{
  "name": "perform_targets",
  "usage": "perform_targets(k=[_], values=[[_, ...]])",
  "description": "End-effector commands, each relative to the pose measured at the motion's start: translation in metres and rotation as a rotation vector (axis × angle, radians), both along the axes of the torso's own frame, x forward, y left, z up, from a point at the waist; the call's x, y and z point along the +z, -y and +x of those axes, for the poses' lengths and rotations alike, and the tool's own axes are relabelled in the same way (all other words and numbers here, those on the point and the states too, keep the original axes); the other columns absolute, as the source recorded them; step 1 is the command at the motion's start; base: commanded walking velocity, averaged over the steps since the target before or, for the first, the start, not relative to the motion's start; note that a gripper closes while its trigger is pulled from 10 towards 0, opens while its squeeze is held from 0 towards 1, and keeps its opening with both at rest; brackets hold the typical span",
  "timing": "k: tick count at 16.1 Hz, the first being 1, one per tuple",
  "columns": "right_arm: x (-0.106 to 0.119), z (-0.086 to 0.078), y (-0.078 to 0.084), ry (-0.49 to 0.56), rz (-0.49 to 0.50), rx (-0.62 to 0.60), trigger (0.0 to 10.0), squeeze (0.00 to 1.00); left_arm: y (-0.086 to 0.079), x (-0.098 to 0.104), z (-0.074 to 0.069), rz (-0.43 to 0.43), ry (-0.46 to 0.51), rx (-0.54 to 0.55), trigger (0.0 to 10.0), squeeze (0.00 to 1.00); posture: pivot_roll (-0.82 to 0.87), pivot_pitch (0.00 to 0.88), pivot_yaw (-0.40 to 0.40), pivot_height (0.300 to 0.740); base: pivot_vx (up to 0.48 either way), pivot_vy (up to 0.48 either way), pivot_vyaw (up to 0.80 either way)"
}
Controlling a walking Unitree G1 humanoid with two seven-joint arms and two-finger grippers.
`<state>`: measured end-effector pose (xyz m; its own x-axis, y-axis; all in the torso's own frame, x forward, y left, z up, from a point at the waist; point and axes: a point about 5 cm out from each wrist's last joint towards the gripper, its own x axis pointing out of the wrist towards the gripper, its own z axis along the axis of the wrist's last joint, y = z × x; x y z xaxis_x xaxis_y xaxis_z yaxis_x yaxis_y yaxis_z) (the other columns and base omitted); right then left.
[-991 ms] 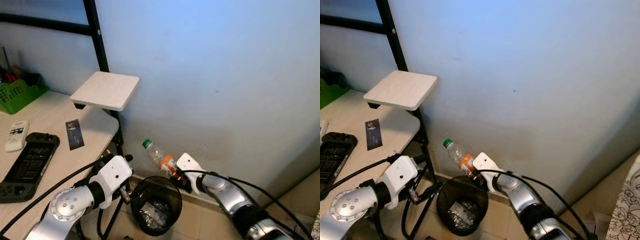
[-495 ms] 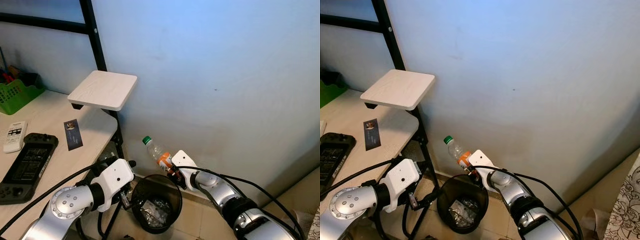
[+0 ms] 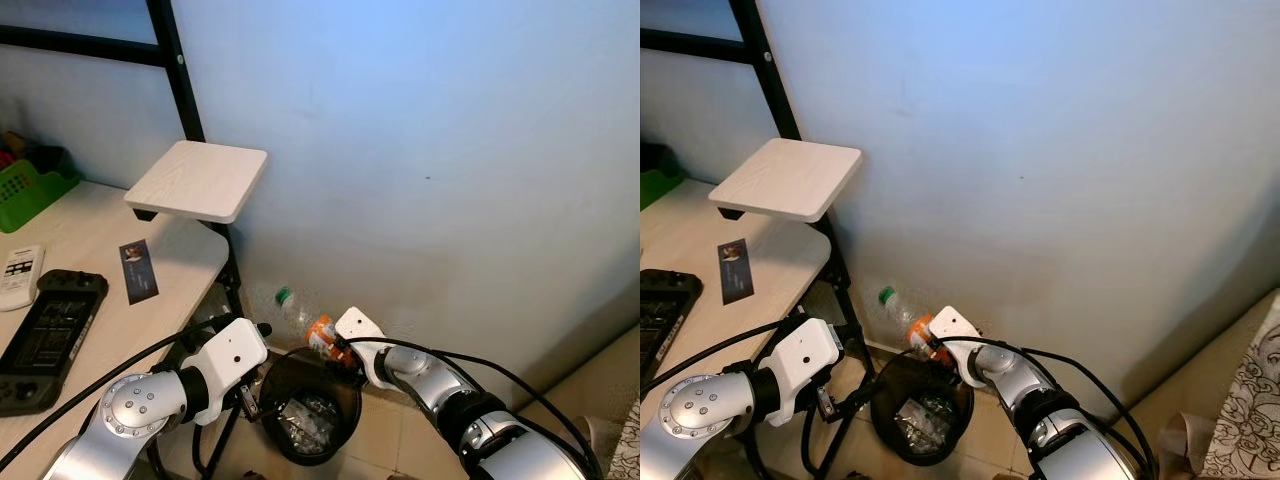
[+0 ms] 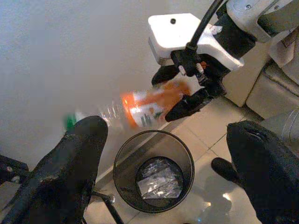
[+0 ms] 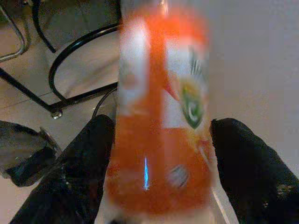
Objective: Clean up the room
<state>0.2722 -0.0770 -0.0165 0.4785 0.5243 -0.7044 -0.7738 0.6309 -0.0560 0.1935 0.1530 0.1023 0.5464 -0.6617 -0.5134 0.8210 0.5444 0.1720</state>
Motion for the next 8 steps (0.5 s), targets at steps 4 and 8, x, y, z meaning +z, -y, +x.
perform_targets(k=[4, 8], values=[[-0.001, -0.003, -0.001, -0.012, 0.028, 0.023, 10.0, 1.0, 0.0, 0.0, 0.0, 0.011, 0.005, -0.009, 10.0, 0.0, -0.04, 0.024, 0.025, 0.74, 0.0, 0.0, 0.0], [0.0, -0.001, 0.009, 0.008, 0.055, -0.011, 10.0, 1.0, -0.001, -0.001, 0.003, -0.001, 0.024, 0.026, 10.0, 0.0, -0.04, 0.0, 0.021, 0.74, 0.0, 0.0, 0.0]])
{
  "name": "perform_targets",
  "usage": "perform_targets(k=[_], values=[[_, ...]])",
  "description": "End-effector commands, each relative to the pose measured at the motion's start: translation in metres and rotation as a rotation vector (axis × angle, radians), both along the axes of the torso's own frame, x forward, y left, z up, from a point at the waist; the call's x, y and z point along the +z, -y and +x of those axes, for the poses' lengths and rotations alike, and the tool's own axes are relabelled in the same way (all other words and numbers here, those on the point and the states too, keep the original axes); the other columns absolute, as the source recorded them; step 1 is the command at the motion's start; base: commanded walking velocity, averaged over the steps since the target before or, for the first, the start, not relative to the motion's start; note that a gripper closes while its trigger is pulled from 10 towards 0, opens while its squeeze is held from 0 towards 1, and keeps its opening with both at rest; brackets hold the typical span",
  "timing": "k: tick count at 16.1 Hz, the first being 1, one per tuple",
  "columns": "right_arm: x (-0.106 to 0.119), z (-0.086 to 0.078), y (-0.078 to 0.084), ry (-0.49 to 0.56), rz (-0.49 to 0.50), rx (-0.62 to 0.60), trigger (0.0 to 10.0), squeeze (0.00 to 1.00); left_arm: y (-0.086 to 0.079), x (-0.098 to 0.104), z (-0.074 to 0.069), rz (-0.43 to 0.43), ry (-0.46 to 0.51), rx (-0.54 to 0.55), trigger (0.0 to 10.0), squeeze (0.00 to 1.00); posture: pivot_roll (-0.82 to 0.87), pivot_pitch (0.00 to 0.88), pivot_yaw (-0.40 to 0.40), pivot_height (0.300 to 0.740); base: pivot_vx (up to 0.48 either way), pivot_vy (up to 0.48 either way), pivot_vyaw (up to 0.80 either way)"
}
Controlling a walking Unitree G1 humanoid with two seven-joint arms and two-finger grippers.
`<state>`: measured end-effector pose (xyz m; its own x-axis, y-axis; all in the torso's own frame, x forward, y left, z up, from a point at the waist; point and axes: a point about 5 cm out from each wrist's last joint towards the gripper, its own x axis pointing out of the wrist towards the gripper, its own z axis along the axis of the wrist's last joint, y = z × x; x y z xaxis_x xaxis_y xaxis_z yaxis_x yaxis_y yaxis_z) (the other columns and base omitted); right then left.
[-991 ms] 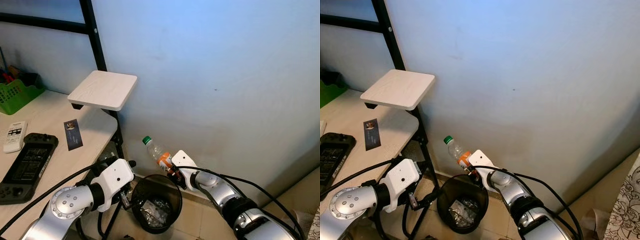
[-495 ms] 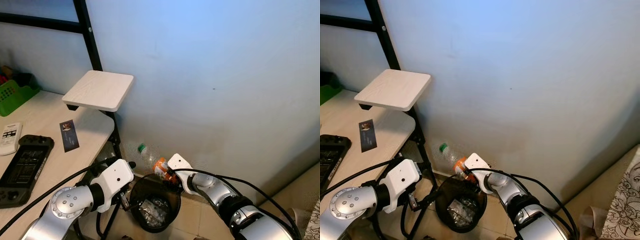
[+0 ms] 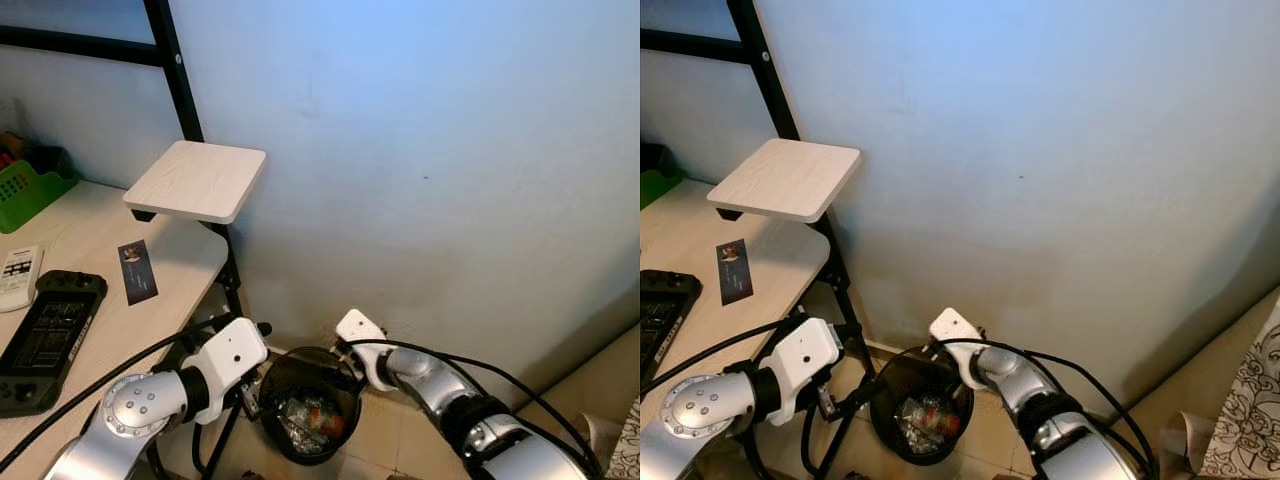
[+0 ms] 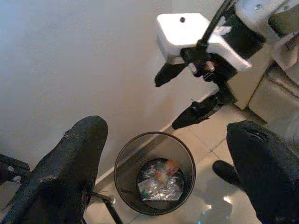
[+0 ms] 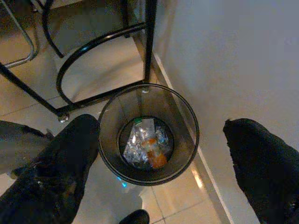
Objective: Clean up the room
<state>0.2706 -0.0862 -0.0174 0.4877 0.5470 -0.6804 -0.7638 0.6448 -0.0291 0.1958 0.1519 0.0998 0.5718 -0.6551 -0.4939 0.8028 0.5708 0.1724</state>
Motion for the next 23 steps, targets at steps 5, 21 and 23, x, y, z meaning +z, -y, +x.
perform_targets(k=[5, 21, 23], values=[[0.073, 0.016, 0.06, 0.328, 0.377, -0.542, 10.0, 0.0, -0.016, 0.014, 0.036, -0.137, 0.207, 0.54, 10.0, 0.0, -0.06, 0.0, 0.03, 0.74, 0.0, 0.0, 0.0], [0.122, -0.018, 0.064, 0.504, 0.362, -0.735, 10.0, 0.0, -0.02, 0.015, 0.05, -0.114, 0.29, 0.718, 10.0, 0.0, -0.06, 0.0, 0.07, 0.74, 0.0, 0.0, 0.0], [0.121, -0.017, 0.063, 0.499, 0.351, -0.722, 10.0, 0.0, -0.02, 0.015, 0.05, -0.114, 0.288, 0.715, 10.0, 0.0, -0.06, 0.0, 0.07, 0.74, 0.0, 0.0, 0.0]])
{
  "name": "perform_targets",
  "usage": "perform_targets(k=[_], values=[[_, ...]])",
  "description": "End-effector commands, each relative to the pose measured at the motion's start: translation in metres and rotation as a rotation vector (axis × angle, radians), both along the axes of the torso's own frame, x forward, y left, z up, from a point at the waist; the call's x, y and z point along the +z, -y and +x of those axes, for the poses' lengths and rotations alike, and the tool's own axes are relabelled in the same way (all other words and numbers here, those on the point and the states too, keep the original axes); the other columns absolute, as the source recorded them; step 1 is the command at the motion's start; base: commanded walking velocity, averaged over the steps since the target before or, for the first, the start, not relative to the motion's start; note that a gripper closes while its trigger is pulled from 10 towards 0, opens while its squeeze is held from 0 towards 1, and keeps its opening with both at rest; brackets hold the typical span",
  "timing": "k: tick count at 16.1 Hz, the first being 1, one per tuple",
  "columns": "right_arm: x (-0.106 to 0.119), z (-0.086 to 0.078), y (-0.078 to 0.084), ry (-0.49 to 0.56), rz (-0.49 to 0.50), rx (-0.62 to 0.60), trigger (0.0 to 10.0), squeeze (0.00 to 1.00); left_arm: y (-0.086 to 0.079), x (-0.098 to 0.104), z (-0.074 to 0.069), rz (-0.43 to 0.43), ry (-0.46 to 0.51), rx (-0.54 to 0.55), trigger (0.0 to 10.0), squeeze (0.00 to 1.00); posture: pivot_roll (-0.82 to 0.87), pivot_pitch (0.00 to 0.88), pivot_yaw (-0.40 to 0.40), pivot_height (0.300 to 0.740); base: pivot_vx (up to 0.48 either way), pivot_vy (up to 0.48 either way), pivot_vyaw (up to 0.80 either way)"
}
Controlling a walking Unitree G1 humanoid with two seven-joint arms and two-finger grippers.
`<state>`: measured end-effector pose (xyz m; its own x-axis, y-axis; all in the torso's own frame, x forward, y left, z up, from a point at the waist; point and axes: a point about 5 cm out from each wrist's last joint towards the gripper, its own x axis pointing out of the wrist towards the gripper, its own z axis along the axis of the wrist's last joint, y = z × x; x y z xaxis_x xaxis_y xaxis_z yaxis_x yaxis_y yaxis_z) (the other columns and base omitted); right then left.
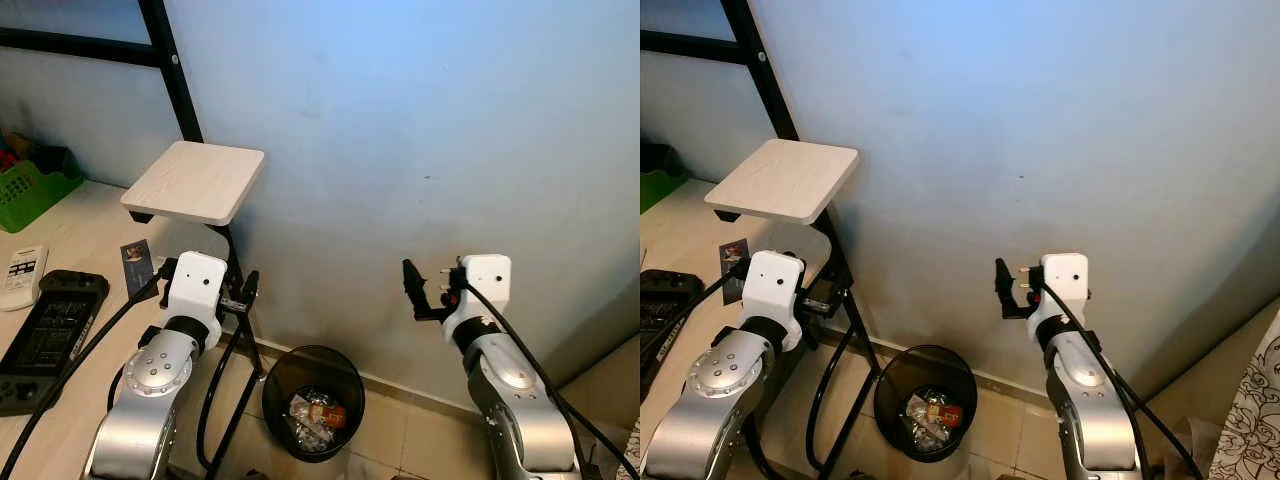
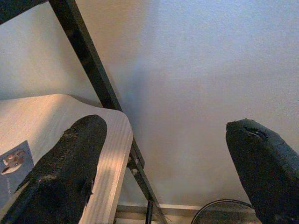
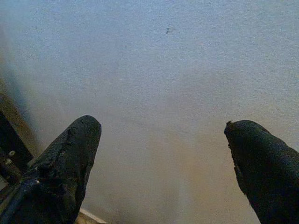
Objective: Clean up the room
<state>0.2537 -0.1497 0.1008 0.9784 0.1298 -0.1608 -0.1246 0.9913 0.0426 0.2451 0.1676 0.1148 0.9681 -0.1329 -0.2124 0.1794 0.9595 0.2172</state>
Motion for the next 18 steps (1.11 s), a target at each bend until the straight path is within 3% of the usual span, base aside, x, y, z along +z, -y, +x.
perform_targets(k=[1, 4, 9, 14, 18], values=[[0.0032, -0.0006, -0.0014, 0.003, -0.006, 0.009, 10.0, 0.0, -0.0044, -0.0006, 0.0006, 0.011, -0.001, 0.01, 10.0, 0.0, -0.06, 0.0, 0.069, 0.74, -0.315, 0.0, 0.0], [0.0035, -0.001, -0.0021, -0.001, -0.017, 0.02, 10.0, 0.0, -0.005, -0.0005, 0.0006, 0.011, -0.001, 0.012, 10.0, 0.0, -0.06, 0.0, 0.07, 0.74, -0.336, 0.0, 0.0], [0.0032, -0.0014, -0.0044, -0.017, -0.017, 0.048, 10.0, 0.0, -0.005, -0.0003, 0.0011, 0.026, 0.003, 0.009, 10.0, 0.0, -0.06, 0.0, 0.07, 0.74, 0.0, 0.0, 0.0], [0.0069, -0.0007, -0.0018, -0.009, -0.007, 0.02, 10.0, 0.0, -0.0057, -0.0004, 0.0026, 0.017, 0.006, 0.009, 10.0, 0.0, -0.06, 0.0, 0.065, 0.74, 0.0, 0.0, -0.8], [0.0107, 0.0002, 0.0012, 0.007, -0.012, -0.008, 10.0, 0.0, -0.0062, -0.0031, 0.0007, -0.054, -0.043, 0.02, 10.0, 0.0, -0.06, 0.0, 0.06, 0.74, 0.0, 0.0, -0.8]])
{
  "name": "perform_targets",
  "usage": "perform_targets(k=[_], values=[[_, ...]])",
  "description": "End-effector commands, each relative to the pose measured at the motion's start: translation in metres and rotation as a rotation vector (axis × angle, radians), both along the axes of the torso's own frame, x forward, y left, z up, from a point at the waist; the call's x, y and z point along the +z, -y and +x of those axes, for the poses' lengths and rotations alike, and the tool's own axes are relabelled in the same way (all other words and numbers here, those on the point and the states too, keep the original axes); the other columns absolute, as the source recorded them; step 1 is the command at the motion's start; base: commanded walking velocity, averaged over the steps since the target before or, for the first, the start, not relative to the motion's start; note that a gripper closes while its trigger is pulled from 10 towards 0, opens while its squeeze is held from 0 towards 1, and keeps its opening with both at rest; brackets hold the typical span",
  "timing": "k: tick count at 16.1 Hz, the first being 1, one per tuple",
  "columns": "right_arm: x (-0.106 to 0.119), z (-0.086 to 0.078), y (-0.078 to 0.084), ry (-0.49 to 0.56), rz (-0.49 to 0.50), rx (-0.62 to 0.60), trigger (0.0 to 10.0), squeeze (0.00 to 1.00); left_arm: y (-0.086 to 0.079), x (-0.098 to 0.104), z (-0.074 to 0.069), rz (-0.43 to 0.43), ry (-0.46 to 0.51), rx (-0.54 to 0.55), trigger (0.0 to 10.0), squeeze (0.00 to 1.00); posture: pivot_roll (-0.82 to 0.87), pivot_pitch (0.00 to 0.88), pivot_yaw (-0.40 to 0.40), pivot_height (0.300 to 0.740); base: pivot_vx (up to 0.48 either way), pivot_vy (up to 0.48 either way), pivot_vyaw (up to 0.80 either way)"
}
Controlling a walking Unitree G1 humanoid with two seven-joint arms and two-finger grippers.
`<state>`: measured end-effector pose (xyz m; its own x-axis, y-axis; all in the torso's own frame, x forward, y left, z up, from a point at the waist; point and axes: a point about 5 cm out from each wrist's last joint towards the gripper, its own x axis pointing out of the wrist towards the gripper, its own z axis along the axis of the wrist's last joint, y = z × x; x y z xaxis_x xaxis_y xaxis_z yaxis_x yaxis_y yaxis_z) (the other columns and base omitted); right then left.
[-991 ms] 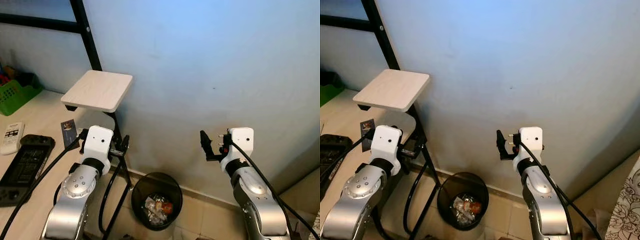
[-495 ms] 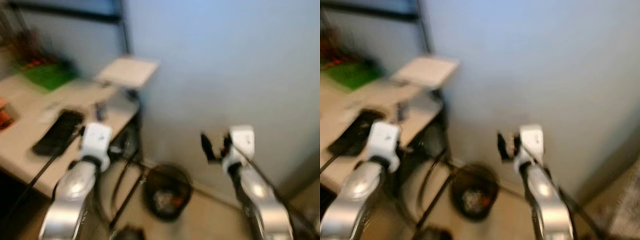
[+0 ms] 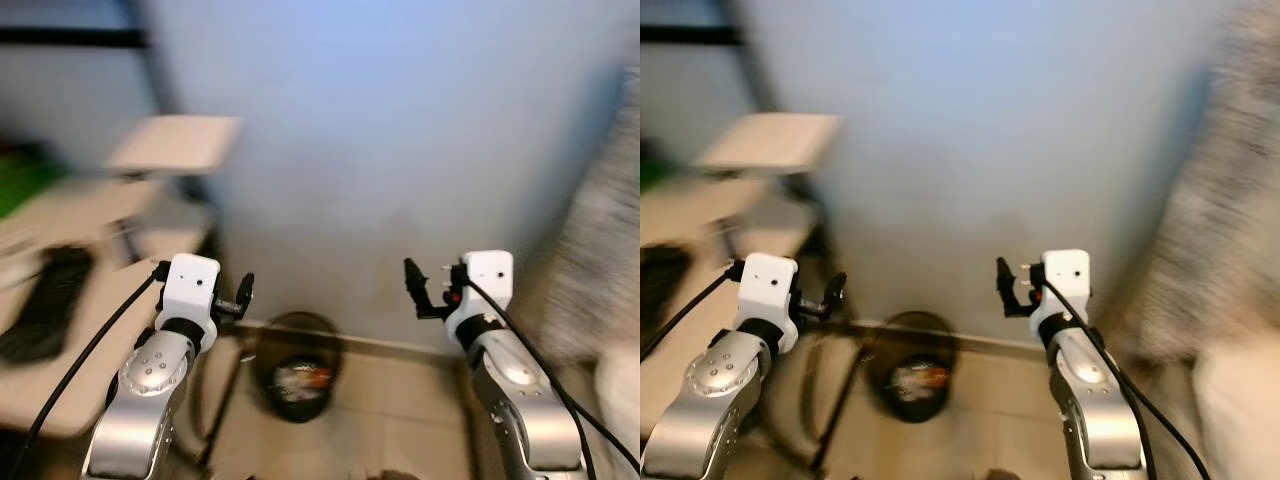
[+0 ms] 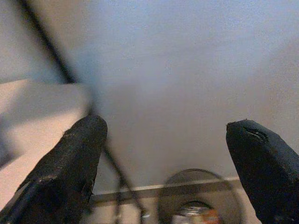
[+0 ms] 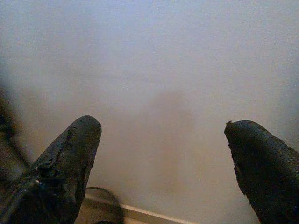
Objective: Clean up the room
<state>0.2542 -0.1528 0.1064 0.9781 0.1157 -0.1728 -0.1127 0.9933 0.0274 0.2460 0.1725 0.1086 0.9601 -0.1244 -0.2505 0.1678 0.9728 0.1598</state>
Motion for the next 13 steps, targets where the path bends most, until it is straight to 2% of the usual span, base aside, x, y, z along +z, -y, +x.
perform_targets(k=[1, 2, 4, 5, 6, 7, 8, 11, 12, 13], values=[[0.006, 0.0, -0.001, 0.023, 0.005, -0.011, 10.0, 0.0, -0.001, 0.004, 0.0, -0.027, 0.001, 0.001, 10.0, 0.0, -0.06, 0.0, 0.06, 0.74, 0.0, 0.0, -0.8], [0.006, 0.0, 0.002, 0.034, 0.008, -0.042, 10.0, 0.0, -0.002, 0.005, 0.0, -0.049, 0.003, 0.006, 10.0, 0.0, -0.06, 0.0, 0.06, 0.74, 0.0, 0.0, -0.8], [0.008, 0.001, 0.006, 0.042, 0.016, -0.08, 10.0, 0.0, -0.005, 0.008, 0.004, 0.07, 0.06, 0.013, 10.0, 0.0, -0.07, 0.0, 0.065, 0.74, 0.0, 0.0, -0.8], [0.009, 0.002, 0.009, 0.045, -0.007, -0.101, 10.0, 0.0, -0.007, 0.01, 0.007, 0.067, 0.106, 0.071, 10.0, 0.0, -0.07, 0.0, 0.065, 0.74, 0.0, 0.0, -0.8], [0.008, 0.003, 0.009, 0.038, 0.008, -0.108, 10.0, 0.0, -0.008, 0.014, 0.011, 0.012, 0.158, 0.129, 10.0, 0.0, -0.06, 0.0, 0.064, 0.74, 0.0, 0.0, -0.8], [0.008, 0.003, 0.008, 0.02, 0.053, -0.111, 10.0, 0.0, -0.004, 0.018, 0.012, -0.05, 0.185, 0.105, 10.0, 0.0, -0.06, 0.0, 0.062, 0.74, 0.0, 0.0, -0.8], [0.008, 0.003, 0.008, 0.019, 0.061, -0.113, 10.0, 0.0, -0.003, 0.02, 0.012, -0.069, 0.195, 0.097, 10.0, 0.0, -0.06, 0.0, 0.061, 0.74, 0.0, 0.0, -0.8], [0.009, 0.004, 0.006, 0.012, 0.11, -0.119, 10.0, 0.0, -0.01, 0.017, 0.014, -0.036, 0.185, 0.147, 10.0, 0.0, -0.05, 0.0, 0.053, 0.74, 0.0, 0.0, -0.8], [0.011, 0.005, 0.007, 0.045, 0.099, -0.14, 10.0, 0.0, -0.01, 0.014, 0.012, -0.075, 0.126, 0.098, 10.0, 0.0, -0.05, 0.0, 0.05, 0.74, 0.0, 0.0, -0.8], [0.013, 0.006, 0.008, 0.065, 0.088, -0.153, 10.0, 0.0, -0.01, 0.013, 0.012, -0.094, 0.11, 0.074, 10.0, 0.0, -0.05, 0.0, 0.049, 0.74, 0.0, 0.0, -0.8]])
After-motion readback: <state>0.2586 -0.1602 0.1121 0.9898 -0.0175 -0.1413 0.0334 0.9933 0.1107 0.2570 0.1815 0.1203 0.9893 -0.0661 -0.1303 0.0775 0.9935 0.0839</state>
